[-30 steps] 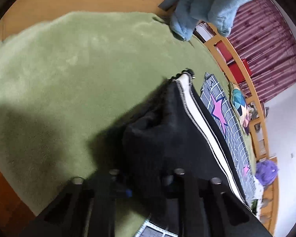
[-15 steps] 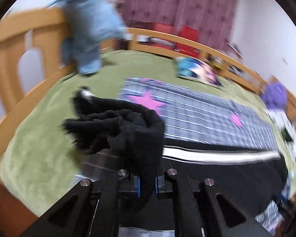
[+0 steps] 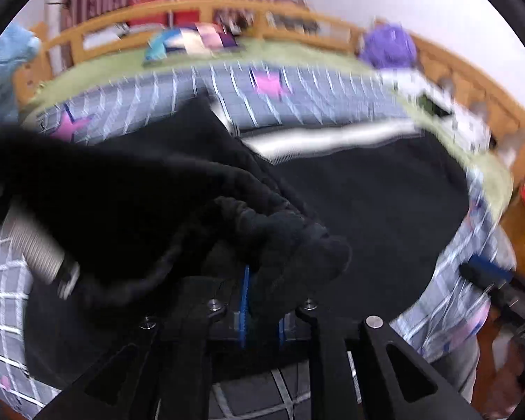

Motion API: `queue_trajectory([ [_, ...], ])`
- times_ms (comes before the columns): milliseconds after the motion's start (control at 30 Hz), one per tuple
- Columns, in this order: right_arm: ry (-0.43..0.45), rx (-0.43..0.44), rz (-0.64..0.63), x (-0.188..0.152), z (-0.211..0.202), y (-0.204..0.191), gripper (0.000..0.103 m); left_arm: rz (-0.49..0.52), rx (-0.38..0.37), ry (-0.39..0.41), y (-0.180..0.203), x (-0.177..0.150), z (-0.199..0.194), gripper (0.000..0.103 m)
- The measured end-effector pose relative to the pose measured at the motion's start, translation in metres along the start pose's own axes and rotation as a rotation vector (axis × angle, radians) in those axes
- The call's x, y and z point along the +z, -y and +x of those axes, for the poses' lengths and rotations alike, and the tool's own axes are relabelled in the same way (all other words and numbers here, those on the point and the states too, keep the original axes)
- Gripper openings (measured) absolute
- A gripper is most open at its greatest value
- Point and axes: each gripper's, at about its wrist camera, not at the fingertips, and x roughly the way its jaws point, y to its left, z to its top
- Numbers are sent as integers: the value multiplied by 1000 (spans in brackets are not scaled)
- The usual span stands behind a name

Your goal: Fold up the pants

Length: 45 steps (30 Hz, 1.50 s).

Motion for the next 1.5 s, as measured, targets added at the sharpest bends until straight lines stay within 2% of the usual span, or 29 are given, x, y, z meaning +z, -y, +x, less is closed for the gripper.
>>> queue_trajectory([
  [33, -1, 0, 5, -2, 0, 2, 52, 9, -12, -32, 1, -6, 4, 28],
  [67, -3, 3, 11, -3, -1, 3, 52, 14, -19, -53, 0, -11, 1, 32],
  [133, -4, 26, 25, -4, -1, 3, 52, 27, -22, -32, -2, -22, -18, 49],
  [200, -6, 56, 25, -1, 0, -2, 52, 24, -30, 23, -17, -28, -45, 64],
  [300, 8, 121, -3, 6, 1, -20, 54, -42, -35, 86, -53, -35, -82, 68],
  [433, 6, 270, -14, 18, 15, -53, 71, -154, 13, 97, -109, -47, -106, 69],
  [500, -13, 331, -33, 19, 30, -75, 74, -234, 38, 97, -139, -59, -115, 69],
  [567, -36, 337, -65, 20, 49, -98, 74, -304, 45, 90, -166, -74, -121, 69],
  [667, -63, 252, -95, 21, 80, -121, 76, -398, 52, 93, -193, -93, -127, 69],
  [700, -96, 240, -90, 21, 95, -126, 76, -419, 53, 94, -197, -98, -124, 69],
  [733, -124, 256, -80, 21, 107, -130, 74, -457, 49, 93, -208, -104, -126, 69],
  [767, -153, 281, -75, 20, 120, -136, 60, -480, 41, 90, -214, -108, -125, 69],
  [833, -159, 251, -150, 17, 126, -151, 30, -513, 29, 88, -223, -110, -123, 69],
  [900, -122, 267, -187, 20, 114, -153, 24, -528, 22, 93, -226, -110, -122, 69],
  [967, -11, 306, -60, 28, 82, -125, 22, -527, 11, 97, -227, -109, -121, 69],
  [1033, 31, 295, 30, 30, 63, -101, 22, -523, -1, 97, -226, -107, -117, 69],
  [1100, -19, 259, 18, 24, 67, -91, 26, -519, -23, 93, -222, -102, -110, 69],
  [1133, -70, 243, 2, 18, 75, -89, 33, -514, -32, 87, -219, -99, -105, 69],
  [1167, -152, 234, -16, 10, 91, -87, 35, -510, -37, 81, -218, -98, -102, 69],
  [1200, -182, 235, -32, 6, 97, -86, 35, -502, -41, 69, -214, -95, -96, 69],
  [1233, -169, 241, -55, 5, 94, -85, 35, -495, -45, 64, -212, -93, -94, 69],
  [1300, -136, 220, -127, 6, 77, -89, 45, -478, -56, 63, -207, -91, -91, 69],
  [1333, -115, 204, -149, 10, 67, -91, 59, -474, -57, 64, -205, -90, -89, 69],
  [1367, -87, 204, -156, 13, 59, -92, 68, -478, -58, 61, -205, -88, -87, 69],
  [1433, -9, 236, -190, 20, 37, -102, 74, -490, -77, 57, -206, -86, -83, 69],
  [1500, 29, 264, -248, 25, 26, -111, 80, -499, -89, 49, -207, -85, -79, 69],
])
